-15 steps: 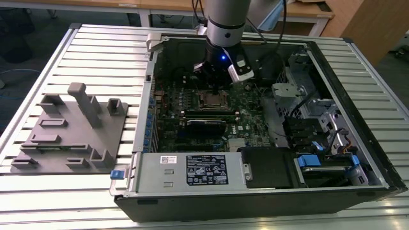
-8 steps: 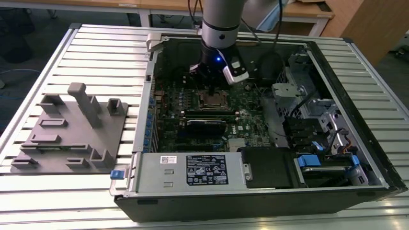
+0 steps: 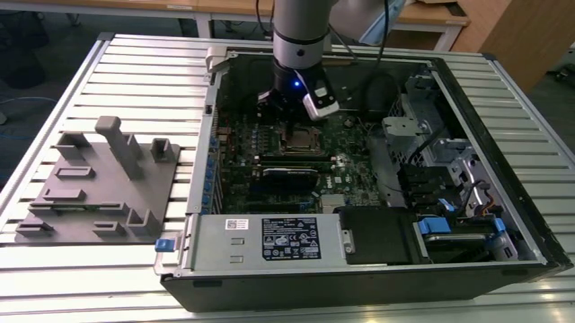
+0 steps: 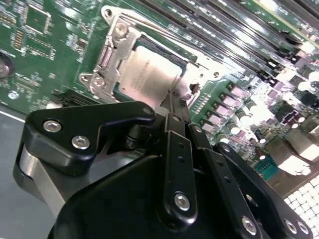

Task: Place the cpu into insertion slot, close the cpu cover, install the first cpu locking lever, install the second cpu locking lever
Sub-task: 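Close the cpu cover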

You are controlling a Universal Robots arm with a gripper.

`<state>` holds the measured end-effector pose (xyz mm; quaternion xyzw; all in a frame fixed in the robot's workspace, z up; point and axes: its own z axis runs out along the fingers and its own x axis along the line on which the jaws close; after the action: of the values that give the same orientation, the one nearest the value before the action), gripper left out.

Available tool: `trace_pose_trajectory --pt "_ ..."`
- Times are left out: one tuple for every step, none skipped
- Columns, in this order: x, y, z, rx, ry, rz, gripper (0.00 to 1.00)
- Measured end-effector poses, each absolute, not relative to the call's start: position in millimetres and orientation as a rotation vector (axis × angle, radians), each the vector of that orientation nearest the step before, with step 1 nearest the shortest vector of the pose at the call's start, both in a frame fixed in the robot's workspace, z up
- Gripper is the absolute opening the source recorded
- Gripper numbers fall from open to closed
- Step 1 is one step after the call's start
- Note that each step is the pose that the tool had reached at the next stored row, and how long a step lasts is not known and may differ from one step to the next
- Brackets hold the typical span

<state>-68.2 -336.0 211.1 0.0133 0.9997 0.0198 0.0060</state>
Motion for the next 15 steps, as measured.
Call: trace_pose_trajectory --pt "-69.6 -336.2 210.6 0.042 3.128 0.062 0.10" --pt "-70.5 -336.7 210.4 0.042 3.128 0.062 0.10" --pt "-70.7 -337.3 210.1 0.042 3.128 0.062 0.10" --pt "-70.8 -338.1 210.0 0.041 3.128 0.062 0.10" --pt "-70.8 -339.1 209.7 0.042 3.128 0.062 0.10" --pt "-71.0 -339.6 208.9 0.042 3.128 0.062 0.10" --pt "-71.5 -340.0 207.7 0.042 3.128 0.062 0.10" --pt "-72.0 -340.2 206.5 0.042 3.128 0.062 0.10" --pt "-72.7 -340.4 205.9 0.042 3.128 0.062 0.10" --pt "-73.4 -340.4 205.7 0.042 3.128 0.062 0.10" --pt "-73.7 -340.3 205.6 0.042 3.128 0.062 0.10" --pt "-74.1 -340.4 205.4 0.042 3.128 0.062 0.10" --pt "-74.5 -340.3 204.8 0.042 3.128 0.062 0.10" --pt "-74.7 -340.3 203.9 0.042 3.128 0.062 0.10" --pt "-74.8 -340.3 202.8 0.042 3.128 0.062 0.10"
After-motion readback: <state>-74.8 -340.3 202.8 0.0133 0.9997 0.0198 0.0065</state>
